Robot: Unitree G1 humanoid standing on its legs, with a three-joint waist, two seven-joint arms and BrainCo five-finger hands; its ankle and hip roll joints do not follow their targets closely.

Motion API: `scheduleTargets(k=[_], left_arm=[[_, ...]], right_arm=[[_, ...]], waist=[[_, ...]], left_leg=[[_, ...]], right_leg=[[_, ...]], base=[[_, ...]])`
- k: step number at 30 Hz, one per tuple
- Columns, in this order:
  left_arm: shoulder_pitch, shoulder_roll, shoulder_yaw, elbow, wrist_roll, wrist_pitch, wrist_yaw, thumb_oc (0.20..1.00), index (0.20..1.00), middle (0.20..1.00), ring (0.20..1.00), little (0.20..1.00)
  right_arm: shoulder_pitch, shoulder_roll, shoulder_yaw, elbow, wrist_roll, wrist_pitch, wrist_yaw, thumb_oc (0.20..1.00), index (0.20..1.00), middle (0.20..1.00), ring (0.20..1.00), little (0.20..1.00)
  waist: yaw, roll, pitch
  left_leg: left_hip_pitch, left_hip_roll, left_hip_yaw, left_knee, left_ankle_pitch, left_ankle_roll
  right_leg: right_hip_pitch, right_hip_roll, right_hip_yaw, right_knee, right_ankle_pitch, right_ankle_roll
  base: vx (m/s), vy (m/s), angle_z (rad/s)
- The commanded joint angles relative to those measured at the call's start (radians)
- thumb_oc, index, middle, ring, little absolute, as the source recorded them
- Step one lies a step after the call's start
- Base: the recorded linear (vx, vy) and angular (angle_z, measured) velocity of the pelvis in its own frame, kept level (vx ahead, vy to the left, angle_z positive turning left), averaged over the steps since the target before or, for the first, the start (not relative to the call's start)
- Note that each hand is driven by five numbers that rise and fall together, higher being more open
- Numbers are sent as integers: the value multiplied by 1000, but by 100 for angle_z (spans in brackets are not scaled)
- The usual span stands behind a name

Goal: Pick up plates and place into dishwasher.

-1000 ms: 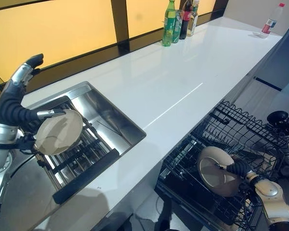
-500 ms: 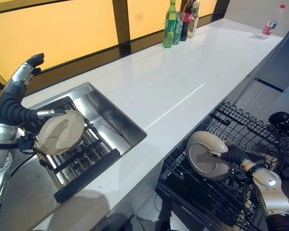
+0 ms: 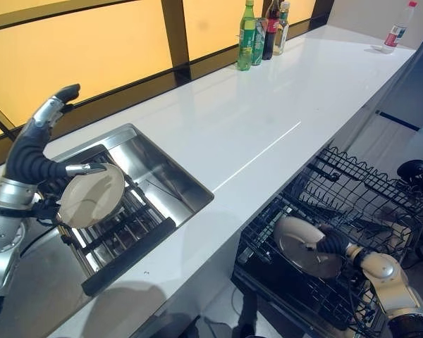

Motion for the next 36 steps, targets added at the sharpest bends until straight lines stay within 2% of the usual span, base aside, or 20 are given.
scheduleTargets(k=[1, 8, 13, 17, 21, 26, 27, 28, 36], left_arm=[[-125, 53, -56, 26, 6, 1, 61, 1000, 1000, 1000, 1000, 1000], [-199, 80, -110, 20, 19, 9, 118, 1000, 1000, 1000, 1000, 1000], [-203, 86, -109, 19, 23, 13, 127, 1000, 1000, 1000, 1000, 1000], [-221, 88, -117, 16, 32, 16, 124, 1000, 1000, 1000, 1000, 1000], [-238, 97, -117, 11, 16, 17, 115, 1000, 1000, 1000, 1000, 1000], [-217, 98, -97, 6, 4, 15, 93, 1000, 1000, 1000, 1000, 1000], [-209, 97, -91, 4, 3, 15, 91, 1000, 1000, 1000, 1000, 1000], [-198, 96, -82, 2, 2, 16, 88, 1000, 1000, 1000, 1000, 1000], [-104, 58, -18, 6, 22, -7, 58, 1000, 1000, 1000, 1000, 1000]], right_arm=[[-84, -59, 115, 25, -22, -35, 0, 200, 200, 200, 200, 200], [-175, -58, 225, 34, -29, 10, -16, 200, 200, 200, 200, 200], [-159, -39, 257, 75, -74, 15, -12, 200, 200, 200, 200, 200], [-163, -3, 280, 166, -40, 14, -26, 200, 200, 200, 200, 200], [-178, 23, 285, 260, -24, -12, -61, 200, 200, 200, 200, 200], [-138, 32, 251, 214, -40, 15, -117, 200, 200, 200, 200, 200], [-126, 31, 236, 201, -43, 17, -142, 824, 824, 824, 824, 824], [-113, 30, 220, 187, -50, 16, -150, 1000, 1000, 1000, 1000, 1000], [-23, 40, 98, 57, -101, 64, -206, 1000, 1000, 1000, 1000, 1000]], waist=[[30, -6, 8], [35, 13, 82], [39, 13, 100], [51, 16, 122], [62, 20, 128], [61, 8, 105], [58, 5, 98], [56, 1, 92], [40, -21, 37]], left_leg=[[-139, -23, 0, 41, 46, -1], [-200, -31, -16, 57, 62, -3], [-218, -32, -15, 75, 61, -3], [-241, -38, -18, 109, 54, 1], [-241, -43, -26, 115, 50, 6], [-219, -41, -25, 106, 44, 7], [-212, -40, -22, 105, 43, 7], [-207, -38, -20, 104, 41, 7], [-149, -27, -2, 78, 30, 11]], right_leg=[[-62, -42, -29, 209, -145, 48], [-100, -47, -23, 216, -142, 46], [-112, -53, -27, 229, -145, 45], [-127, -59, -31, 248, -150, 38], [-120, -62, -37, 250, -152, 34], [-103, -60, -43, 243, -153, 36], [-99, -59, -43, 242, -152, 36], [-96, -58, -42, 242, -153, 37], [-58, -40, -32, 221, -151, 37]], base=[[-131, -48, 5], [-102, -26, 0], [-6, -15, 2], [-30, -40, 5], [10, -25, 12], [52, -10, 6], [60, 2, 6], [60, 1, 6], [63, -4, 0]])
